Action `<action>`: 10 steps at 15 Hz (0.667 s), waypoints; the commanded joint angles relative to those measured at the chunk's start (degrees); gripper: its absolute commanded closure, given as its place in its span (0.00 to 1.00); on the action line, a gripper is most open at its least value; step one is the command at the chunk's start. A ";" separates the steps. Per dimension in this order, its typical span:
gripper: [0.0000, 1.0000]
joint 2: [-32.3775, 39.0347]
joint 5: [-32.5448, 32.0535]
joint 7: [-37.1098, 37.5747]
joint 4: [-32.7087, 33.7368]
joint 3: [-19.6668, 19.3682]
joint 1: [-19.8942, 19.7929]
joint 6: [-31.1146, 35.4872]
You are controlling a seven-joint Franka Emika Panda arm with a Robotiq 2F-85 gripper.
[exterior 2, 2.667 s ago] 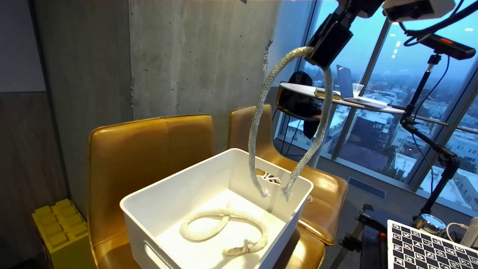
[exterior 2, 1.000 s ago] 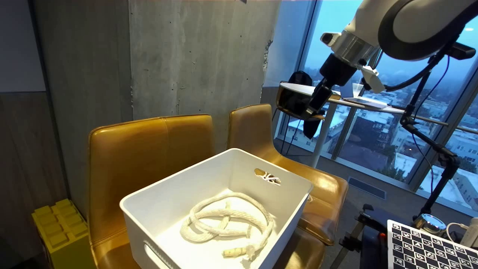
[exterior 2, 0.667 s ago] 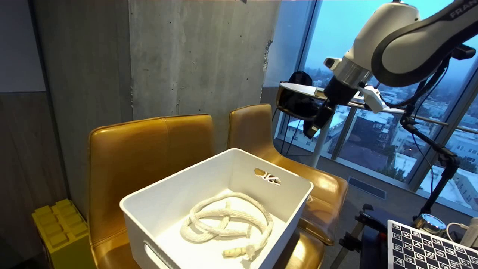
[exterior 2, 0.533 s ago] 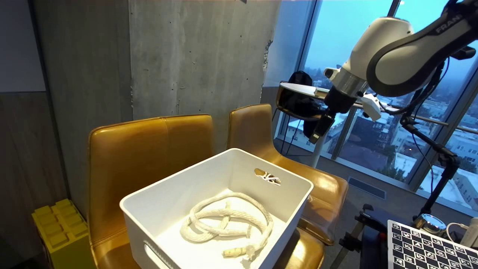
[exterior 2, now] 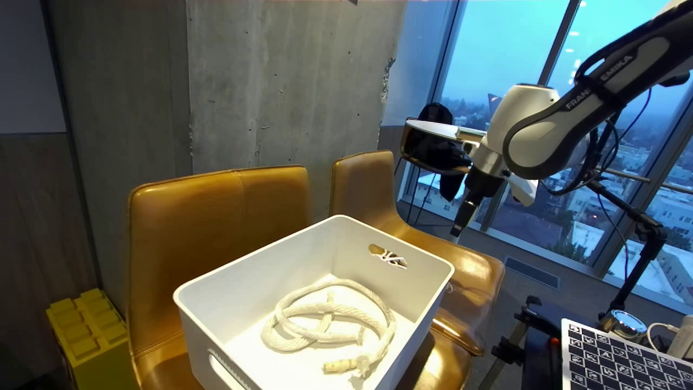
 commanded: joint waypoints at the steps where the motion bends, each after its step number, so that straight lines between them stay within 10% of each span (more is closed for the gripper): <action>1: 0.00 7.56 0.06 -0.60 6.41 1.07 -1.81 -0.42; 10: 0.00 20.47 -1.20 0.77 14.79 0.66 -2.03 -1.36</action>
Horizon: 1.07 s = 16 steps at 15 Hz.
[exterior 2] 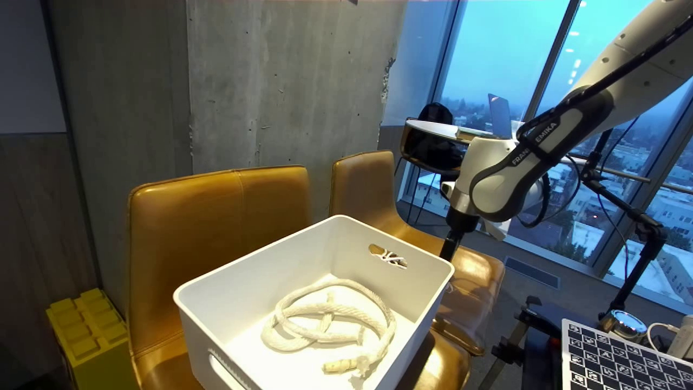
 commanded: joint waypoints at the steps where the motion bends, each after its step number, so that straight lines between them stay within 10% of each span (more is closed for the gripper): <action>1: 0.00 3.97 -1.28 0.82 3.93 0.33 -0.86 -1.34; 9: 0.06 10.87 -2.95 2.85 5.90 -1.39 0.51 -0.07; 16: 0.62 14.06 -5.22 3.69 8.89 -3.69 0.73 0.19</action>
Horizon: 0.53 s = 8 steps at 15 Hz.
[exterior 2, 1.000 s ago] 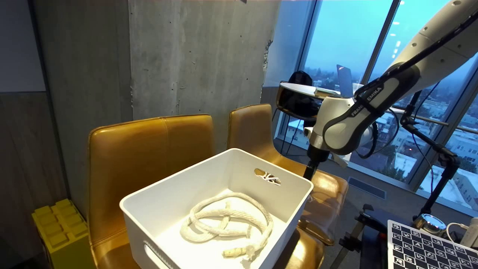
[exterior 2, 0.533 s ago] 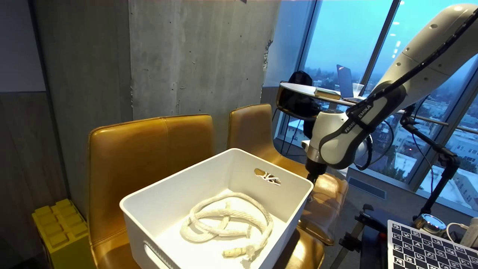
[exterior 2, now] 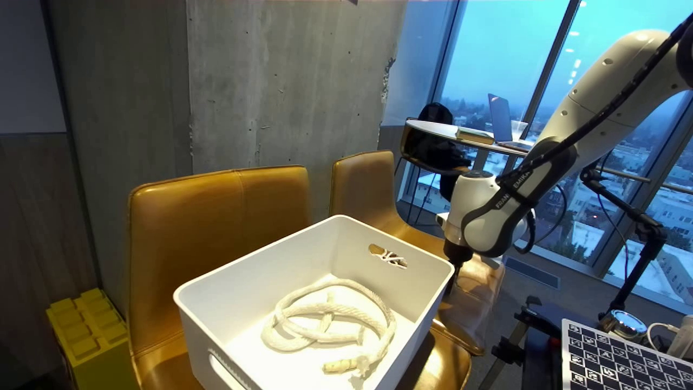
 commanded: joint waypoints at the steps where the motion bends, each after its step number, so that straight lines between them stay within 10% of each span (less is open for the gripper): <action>1: 0.69 2.08 -2.00 1.57 2.02 -1.86 0.68 0.27; 5: 0.98 1.22 -2.85 1.46 1.90 -2.55 0.60 -0.05; 8: 1.00 -0.24 -2.76 1.54 1.25 -2.65 0.76 -0.67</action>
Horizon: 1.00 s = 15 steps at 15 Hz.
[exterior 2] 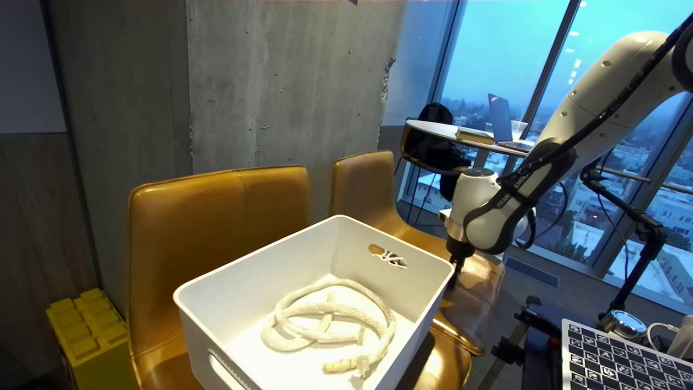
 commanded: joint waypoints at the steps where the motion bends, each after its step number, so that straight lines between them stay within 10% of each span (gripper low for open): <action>1: 0.99 -1.16 -1.36 1.49 -0.36 -0.74 0.73 -0.88; 15: 1.00 -25.56 -4.33 4.13 -11.55 -1.81 7.92 -5.62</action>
